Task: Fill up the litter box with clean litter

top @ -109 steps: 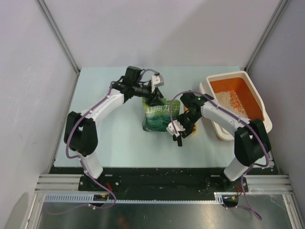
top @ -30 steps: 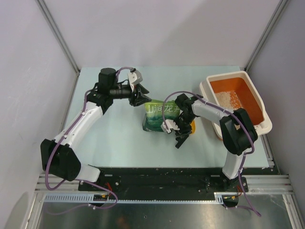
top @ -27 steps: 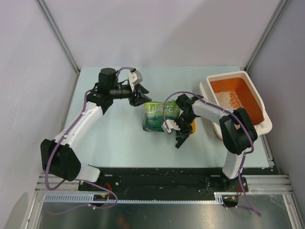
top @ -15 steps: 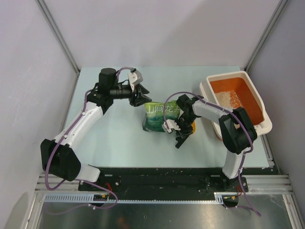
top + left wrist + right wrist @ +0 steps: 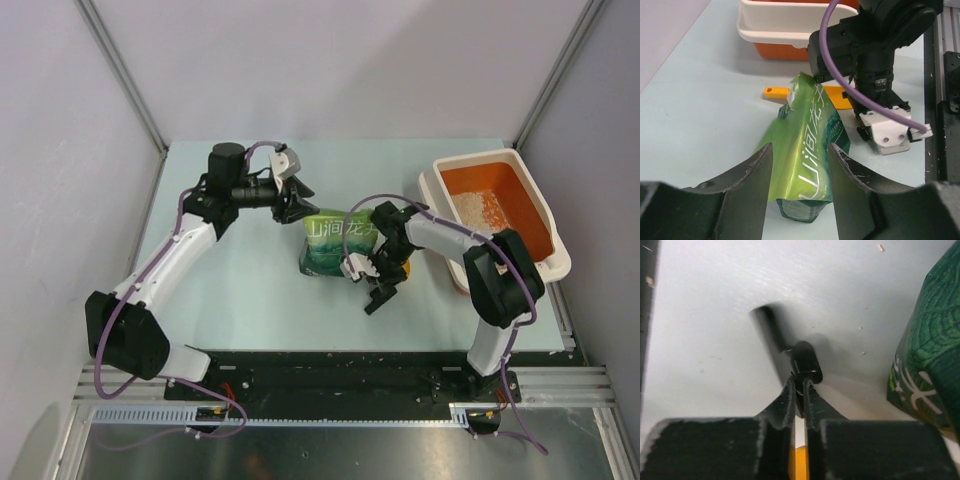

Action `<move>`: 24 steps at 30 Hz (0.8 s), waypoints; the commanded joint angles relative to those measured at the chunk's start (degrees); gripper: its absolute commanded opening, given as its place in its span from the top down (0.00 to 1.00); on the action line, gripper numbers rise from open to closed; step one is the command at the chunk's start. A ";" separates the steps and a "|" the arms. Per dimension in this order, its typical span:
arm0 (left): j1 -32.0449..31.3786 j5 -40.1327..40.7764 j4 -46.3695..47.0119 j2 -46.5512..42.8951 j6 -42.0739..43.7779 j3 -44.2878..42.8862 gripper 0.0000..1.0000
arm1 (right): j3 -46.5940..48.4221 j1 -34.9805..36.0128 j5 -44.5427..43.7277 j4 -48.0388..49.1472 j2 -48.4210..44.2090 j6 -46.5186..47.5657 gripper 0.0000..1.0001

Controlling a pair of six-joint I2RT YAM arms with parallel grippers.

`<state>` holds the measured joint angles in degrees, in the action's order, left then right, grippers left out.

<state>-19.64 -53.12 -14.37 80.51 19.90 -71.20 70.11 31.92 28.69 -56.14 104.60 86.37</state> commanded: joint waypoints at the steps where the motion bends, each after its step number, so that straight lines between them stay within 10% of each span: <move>1: -0.84 -0.49 1.27 0.00 -1.35 -1.40 0.48 | -1.90 0.60 2.33 -1.69 -4.12 -4.44 1.00; 12: -3.12 -2.24 1.01 1.40 -1.01 -4.12 0.47 | -3.92 -2.21 5.41 -9.43 -21.51 -11.65 1.00; 24: -9.18 -2.60 1.01 5.53 6.19 -4.74 0.42 | -3.14 -7.40 7.78 5.94 -34.72 -30.37 1.00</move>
<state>-26.41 -54.50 -14.20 83.42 22.13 -73.41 65.80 25.85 34.11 -58.06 71.81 64.47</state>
